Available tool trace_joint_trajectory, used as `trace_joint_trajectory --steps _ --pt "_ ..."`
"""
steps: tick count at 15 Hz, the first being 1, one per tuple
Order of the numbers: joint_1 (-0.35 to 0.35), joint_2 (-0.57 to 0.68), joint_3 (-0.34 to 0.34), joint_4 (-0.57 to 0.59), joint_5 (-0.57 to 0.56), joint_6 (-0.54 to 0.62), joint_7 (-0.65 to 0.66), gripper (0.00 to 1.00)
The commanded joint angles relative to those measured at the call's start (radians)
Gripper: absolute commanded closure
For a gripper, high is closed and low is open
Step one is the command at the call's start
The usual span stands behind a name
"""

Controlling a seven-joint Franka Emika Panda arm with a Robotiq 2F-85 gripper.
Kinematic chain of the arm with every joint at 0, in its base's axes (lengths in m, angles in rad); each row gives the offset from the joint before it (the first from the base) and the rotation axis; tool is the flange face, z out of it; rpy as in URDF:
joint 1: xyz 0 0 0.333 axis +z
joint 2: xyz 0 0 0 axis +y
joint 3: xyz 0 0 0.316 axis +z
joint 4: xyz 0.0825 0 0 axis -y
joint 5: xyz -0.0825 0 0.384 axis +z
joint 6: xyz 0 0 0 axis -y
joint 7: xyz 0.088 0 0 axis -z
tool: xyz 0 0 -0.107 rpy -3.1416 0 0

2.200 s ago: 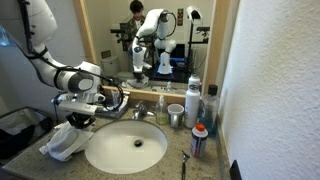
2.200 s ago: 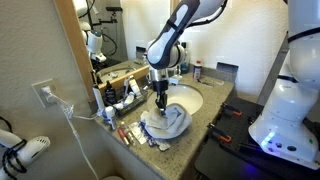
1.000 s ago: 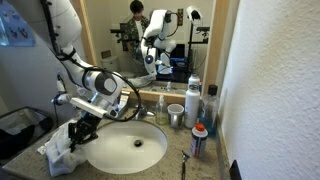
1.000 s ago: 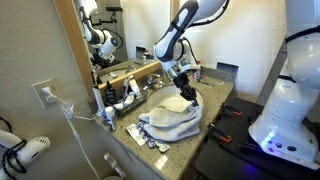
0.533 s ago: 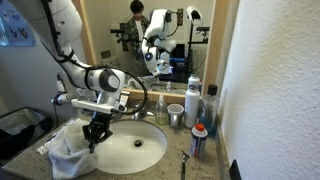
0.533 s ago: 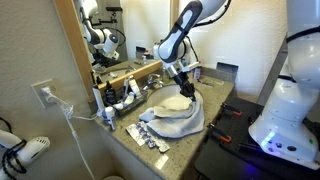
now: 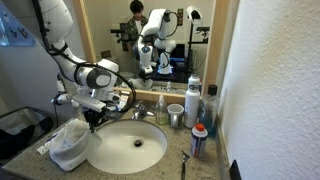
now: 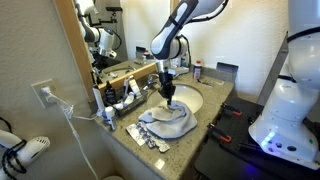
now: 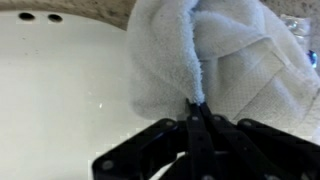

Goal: Unhang the towel from the wall and use it to wipe the countertop, hang the towel back on the wall

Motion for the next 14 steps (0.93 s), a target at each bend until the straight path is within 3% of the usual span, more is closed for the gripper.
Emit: trace_joint_trajectory --steps 1,3,6,10,14 --pt "-0.026 -0.005 0.050 0.013 0.141 -0.013 -0.064 0.99" --pt "-0.035 0.005 0.058 0.029 0.195 -0.085 -0.084 0.99" --pt "-0.040 0.022 0.040 0.052 0.183 -0.276 -0.087 0.99" --pt "-0.037 0.019 -0.007 0.066 0.111 -0.455 -0.048 0.99" --pt "-0.006 -0.005 -0.050 0.088 -0.061 -0.484 0.014 0.99"
